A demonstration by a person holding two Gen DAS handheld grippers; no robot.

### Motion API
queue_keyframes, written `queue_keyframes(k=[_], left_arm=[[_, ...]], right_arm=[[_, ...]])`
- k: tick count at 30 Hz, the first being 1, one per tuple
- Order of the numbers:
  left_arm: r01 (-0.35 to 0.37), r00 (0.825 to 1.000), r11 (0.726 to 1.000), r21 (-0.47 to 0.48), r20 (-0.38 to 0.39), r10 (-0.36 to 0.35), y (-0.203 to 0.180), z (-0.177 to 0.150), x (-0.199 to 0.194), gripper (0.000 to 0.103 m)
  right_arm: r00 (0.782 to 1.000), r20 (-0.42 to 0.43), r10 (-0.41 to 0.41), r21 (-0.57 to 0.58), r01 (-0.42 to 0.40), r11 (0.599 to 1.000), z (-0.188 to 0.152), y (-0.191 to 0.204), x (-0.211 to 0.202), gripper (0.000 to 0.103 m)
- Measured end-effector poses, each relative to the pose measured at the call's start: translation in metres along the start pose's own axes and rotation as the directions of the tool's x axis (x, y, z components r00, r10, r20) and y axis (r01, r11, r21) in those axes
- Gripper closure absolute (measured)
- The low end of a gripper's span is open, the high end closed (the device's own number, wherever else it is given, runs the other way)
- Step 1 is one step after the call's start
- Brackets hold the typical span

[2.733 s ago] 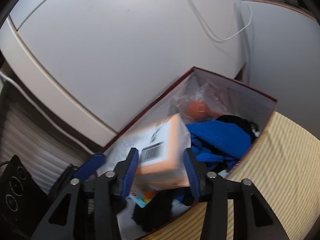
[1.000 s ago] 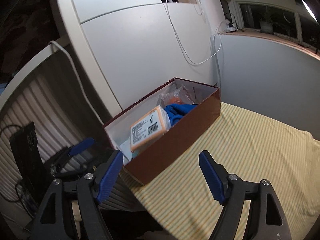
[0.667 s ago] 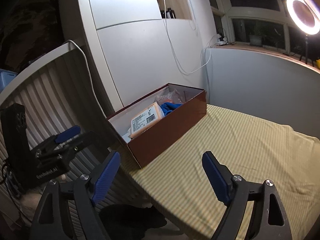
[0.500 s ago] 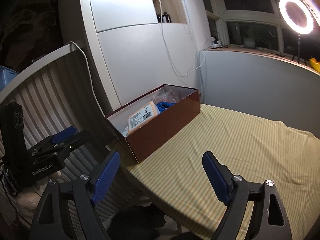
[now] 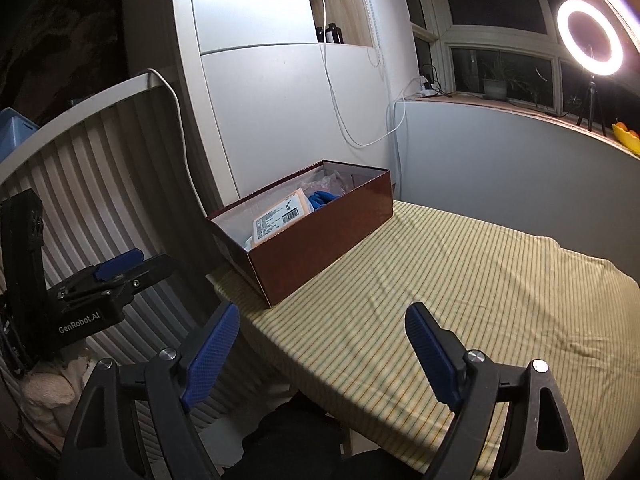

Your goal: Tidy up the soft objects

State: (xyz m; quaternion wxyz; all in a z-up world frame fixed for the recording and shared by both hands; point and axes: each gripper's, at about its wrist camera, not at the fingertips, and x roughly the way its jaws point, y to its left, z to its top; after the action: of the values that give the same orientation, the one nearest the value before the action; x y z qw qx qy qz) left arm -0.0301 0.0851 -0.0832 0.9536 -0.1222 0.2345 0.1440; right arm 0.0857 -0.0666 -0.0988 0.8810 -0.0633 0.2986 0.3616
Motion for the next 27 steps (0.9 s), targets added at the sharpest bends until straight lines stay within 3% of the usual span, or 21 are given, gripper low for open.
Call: queue_keyframes(k=[27], left_arm=[[0.013,1.0,1.0,-0.016,-0.004,-0.013,-0.0024,-0.0059,0.0083,0.022]], right_arm=[[0.999,-0.003,-0.051,-0.013,0.051,0.999,-0.0085,-0.0038,0.0045,0.021]])
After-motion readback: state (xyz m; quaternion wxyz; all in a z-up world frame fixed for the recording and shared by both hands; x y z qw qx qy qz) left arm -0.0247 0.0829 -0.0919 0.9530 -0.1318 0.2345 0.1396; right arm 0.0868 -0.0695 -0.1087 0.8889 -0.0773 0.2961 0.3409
